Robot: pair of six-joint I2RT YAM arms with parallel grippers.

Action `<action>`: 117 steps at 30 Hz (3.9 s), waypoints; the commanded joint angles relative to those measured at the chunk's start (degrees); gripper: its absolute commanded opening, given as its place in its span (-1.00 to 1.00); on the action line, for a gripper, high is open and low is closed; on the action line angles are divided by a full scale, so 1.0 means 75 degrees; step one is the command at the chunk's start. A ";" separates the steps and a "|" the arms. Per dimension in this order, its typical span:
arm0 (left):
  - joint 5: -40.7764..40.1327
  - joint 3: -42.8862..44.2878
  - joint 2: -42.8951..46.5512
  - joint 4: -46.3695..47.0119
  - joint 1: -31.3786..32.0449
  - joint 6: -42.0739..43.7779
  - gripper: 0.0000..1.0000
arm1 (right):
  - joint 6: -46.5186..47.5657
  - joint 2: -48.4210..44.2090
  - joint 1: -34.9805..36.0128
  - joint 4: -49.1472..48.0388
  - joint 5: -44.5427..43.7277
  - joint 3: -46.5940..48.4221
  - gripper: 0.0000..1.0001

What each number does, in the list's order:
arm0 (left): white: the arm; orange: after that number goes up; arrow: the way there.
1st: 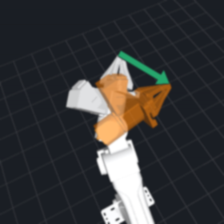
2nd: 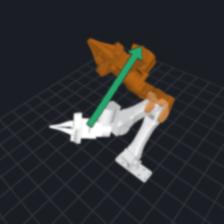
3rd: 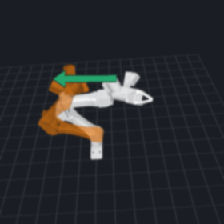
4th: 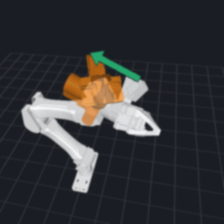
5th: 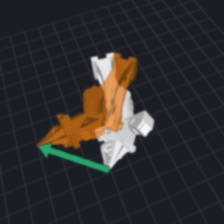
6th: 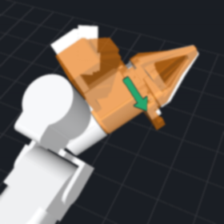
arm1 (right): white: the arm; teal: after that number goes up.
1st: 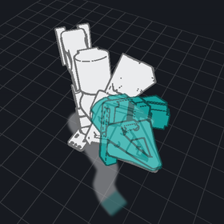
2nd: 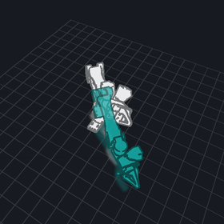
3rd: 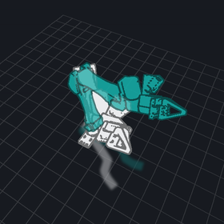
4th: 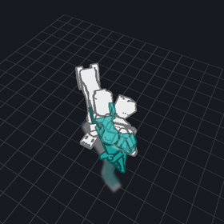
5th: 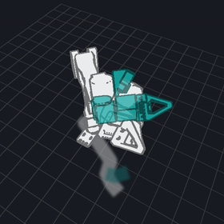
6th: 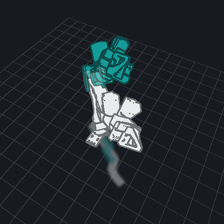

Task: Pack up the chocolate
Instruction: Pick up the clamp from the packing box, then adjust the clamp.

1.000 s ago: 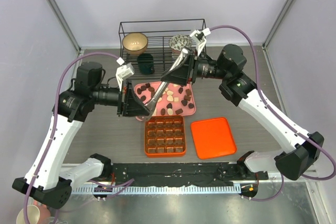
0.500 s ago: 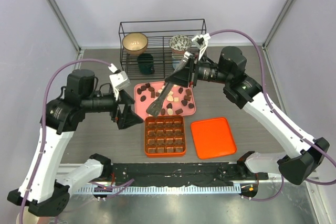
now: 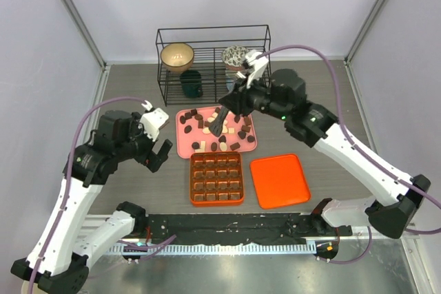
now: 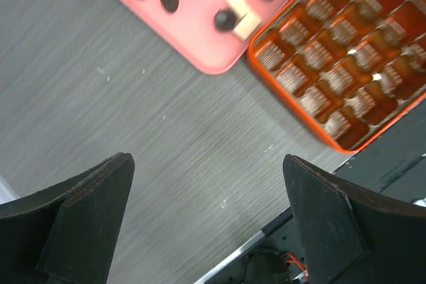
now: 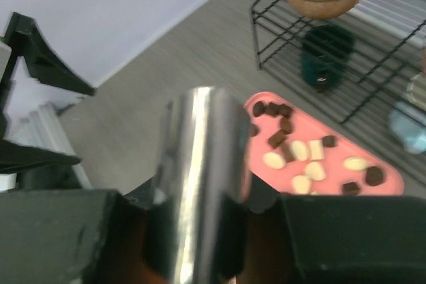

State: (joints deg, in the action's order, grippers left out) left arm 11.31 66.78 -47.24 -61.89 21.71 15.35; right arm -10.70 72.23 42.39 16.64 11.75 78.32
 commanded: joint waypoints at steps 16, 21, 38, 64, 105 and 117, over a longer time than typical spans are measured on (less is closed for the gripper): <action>0.1211 0.0460 -0.4001 0.1161 -0.2860 -0.1040 0.28 | 0.1075 0.2275 0.1192 -0.2546 -0.3617 -0.0025 -0.99; 0.0695 -0.0290 -0.3534 0.2005 -0.2860 -0.0701 0.43 | 0.1087 0.2639 0.1157 -0.2758 -0.3652 -0.0002 -0.99; 0.0121 -0.1580 -0.3252 0.2474 -0.2860 -0.0114 0.50 | 0.0853 0.3073 0.1039 -0.4574 -0.3535 -0.0904 -0.24; -0.0559 -0.2061 -0.2549 0.2451 -0.2860 0.0027 0.52 | 0.1016 0.2745 0.1016 -0.5887 -0.4051 -0.2310 -0.03; -0.0360 -0.2295 -0.1916 0.2228 -0.2860 0.0097 0.51 | 0.0606 0.2370 0.1074 -0.7059 -0.3395 -0.3822 -0.07; -0.0383 -0.2237 -0.1775 0.2146 -0.2860 0.0132 0.51 | 0.0735 0.3142 0.1086 -0.7176 -0.3383 -0.3073 -0.07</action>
State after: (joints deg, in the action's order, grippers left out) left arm 7.75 49.65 -61.93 -45.82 0.25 15.68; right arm -5.89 93.56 50.19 -34.22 -13.96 50.85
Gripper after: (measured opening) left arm 0.757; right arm 0.466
